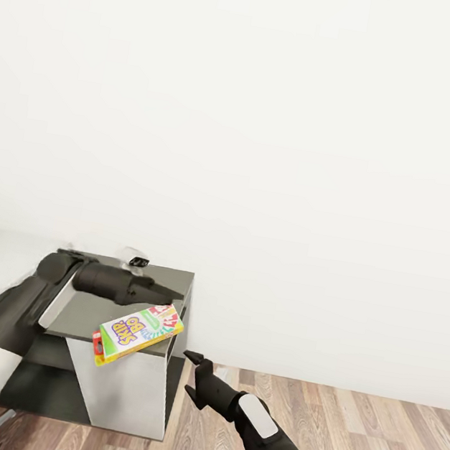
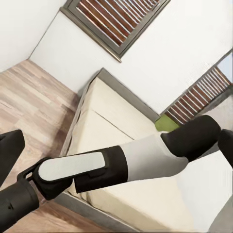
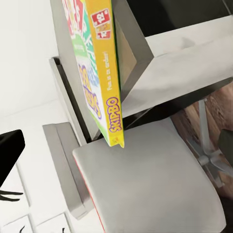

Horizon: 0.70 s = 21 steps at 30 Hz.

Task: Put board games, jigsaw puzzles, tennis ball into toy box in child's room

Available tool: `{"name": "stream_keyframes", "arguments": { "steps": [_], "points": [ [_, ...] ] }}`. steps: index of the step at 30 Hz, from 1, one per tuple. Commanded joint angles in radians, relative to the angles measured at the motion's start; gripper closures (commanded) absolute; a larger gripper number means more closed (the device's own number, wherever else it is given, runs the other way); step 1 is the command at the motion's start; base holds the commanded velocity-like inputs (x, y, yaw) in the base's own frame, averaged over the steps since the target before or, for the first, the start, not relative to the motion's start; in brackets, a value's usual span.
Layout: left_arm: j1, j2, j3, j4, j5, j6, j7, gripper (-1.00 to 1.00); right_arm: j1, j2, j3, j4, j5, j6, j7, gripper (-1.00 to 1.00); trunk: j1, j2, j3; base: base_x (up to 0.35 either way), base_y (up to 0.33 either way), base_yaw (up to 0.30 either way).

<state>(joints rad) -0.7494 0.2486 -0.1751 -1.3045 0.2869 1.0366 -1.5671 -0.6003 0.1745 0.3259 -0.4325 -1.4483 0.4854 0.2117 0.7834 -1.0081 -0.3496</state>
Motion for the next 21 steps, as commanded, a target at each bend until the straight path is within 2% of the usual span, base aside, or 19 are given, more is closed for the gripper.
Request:
{"name": "stream_keyframes", "arguments": {
  "steps": [1, 4, 10, 14, 21],
  "points": [
    [0.002, -0.016, -0.008, -0.004, -0.02, 0.011, -0.004, -1.0, -0.001, 0.0, 0.002, 0.001, 0.0, 0.001, 0.004, -1.0, 0.0, -0.001, -0.001, 0.0, 0.0, 0.0],
    [0.006, -0.03, -0.016, -0.004, -0.046, 0.011, -0.004, -1.0, -0.001, 0.0, 0.003, 0.001, 0.0, 0.002, 0.004, -1.0, 0.0, -0.001, -0.001, 0.0, 0.019, 0.0],
    [0.008, -0.004, -0.019, 0.003, -0.055, 0.011, -0.004, -1.0, -0.001, 0.0, 0.004, 0.001, 0.0, 0.002, 0.005, -1.0, 0.0, -0.001, -0.001, 0.0, 0.187, 0.0],
    [0.008, 0.002, -0.017, 0.004, -0.054, 0.011, -0.004, -1.0, -0.001, 0.0, 0.004, 0.001, 0.0, 0.003, 0.005, -1.0, 0.0, -0.001, -0.001, 0.0, 0.086, 0.0],
    [0.008, 0.004, 0.019, 0.004, -0.055, 0.011, -0.004, -1.0, -0.001, 0.0, 0.004, 0.001, 0.0, 0.004, 0.005, -1.0, 0.0, -0.001, -0.001, 0.0, 0.087, 0.0]
  ]
}}
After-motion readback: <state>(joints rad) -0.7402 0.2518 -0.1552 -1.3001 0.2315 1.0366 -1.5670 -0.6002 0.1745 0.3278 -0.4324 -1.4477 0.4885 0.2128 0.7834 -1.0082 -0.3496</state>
